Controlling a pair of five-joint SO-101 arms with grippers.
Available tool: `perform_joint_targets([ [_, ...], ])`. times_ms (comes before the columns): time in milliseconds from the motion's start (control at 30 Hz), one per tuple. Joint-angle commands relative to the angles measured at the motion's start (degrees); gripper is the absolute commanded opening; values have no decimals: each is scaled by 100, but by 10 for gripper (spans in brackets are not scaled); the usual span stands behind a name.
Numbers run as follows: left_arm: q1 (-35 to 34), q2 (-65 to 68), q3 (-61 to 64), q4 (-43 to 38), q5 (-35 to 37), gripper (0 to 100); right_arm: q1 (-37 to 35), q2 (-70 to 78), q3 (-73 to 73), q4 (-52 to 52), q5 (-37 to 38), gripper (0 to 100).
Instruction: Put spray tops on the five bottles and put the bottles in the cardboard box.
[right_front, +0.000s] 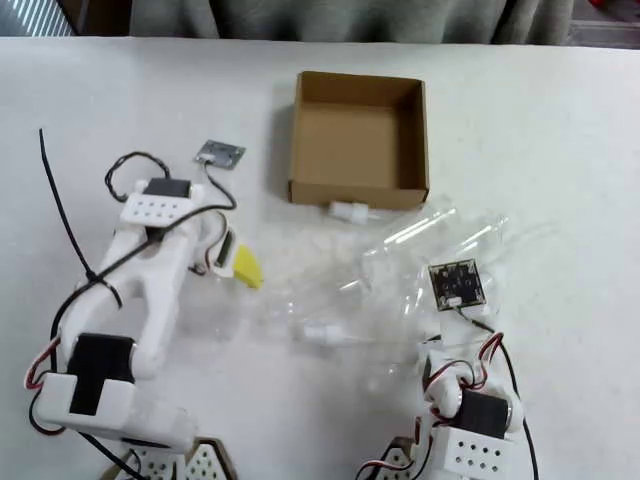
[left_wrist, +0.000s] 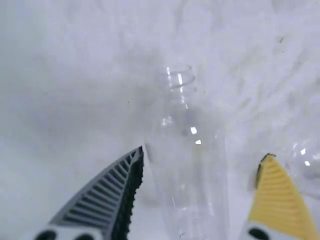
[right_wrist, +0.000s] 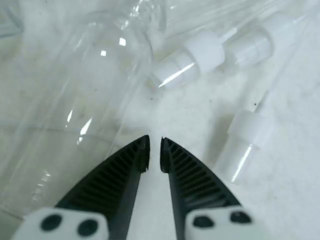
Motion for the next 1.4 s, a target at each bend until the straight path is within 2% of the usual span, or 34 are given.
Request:
perform_joint_targets([
  [0,-136,92,-527,-79,-79,343,57,-75,44,-75,70,27],
  [233,-198,1305,-1679,774,-53,343,57,-75,44,-75,70,27],
  [633,-163,1798,-1749,571,220,342,57,-75,44,-75,70,27],
  [700,-154,1815,-1749,510,220,302,57,-75,44,-75,70,27],
  [867,-198,1771,-1758,387,176,103,57,-75,44,-75,70,27],
  [967,-242,1763,-1758,422,176,76,84,-75,44,-92,70,27],
  [1067,-479,1763,-1749,396,176,72,549,-75,9,-277,62,27],
  [1167,-708,1807,-1749,378,176,75,1262,-75,0,-901,26,27],
  [1300,-734,1798,-1741,255,176,74,1534,-75,-149,-1499,123,32],
  [1367,-734,1789,-1741,255,176,73,1648,-75,-466,-1464,527,32],
])
